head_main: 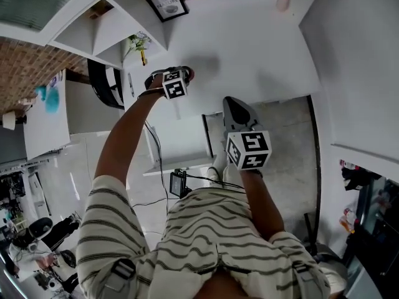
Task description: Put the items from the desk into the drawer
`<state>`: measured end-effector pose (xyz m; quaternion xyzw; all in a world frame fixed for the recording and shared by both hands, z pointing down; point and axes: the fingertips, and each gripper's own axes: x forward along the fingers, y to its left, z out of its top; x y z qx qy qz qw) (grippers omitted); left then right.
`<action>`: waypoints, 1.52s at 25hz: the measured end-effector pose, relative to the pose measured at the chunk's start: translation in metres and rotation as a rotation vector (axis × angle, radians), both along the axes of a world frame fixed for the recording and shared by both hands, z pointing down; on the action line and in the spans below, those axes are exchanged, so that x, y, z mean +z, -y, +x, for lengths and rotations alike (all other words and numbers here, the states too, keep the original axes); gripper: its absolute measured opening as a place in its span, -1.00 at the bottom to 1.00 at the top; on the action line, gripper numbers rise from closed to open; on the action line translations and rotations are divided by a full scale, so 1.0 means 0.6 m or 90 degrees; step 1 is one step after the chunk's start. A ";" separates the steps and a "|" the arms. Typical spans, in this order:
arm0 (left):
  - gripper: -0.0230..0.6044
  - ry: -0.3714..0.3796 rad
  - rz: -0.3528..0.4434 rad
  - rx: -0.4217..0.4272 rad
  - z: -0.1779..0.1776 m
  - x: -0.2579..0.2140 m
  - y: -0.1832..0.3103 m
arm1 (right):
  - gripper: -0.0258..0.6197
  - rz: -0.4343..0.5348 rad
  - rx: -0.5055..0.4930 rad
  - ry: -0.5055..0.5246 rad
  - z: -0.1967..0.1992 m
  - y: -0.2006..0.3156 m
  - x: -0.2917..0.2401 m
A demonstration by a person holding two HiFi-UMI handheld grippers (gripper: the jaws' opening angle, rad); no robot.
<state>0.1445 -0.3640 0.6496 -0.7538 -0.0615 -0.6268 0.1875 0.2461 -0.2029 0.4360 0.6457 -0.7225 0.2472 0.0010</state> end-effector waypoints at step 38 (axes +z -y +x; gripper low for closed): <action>-0.66 -0.364 0.017 -0.279 -0.100 -0.329 -0.166 | -0.88 0.047 -0.052 -0.077 -0.158 -0.021 -0.119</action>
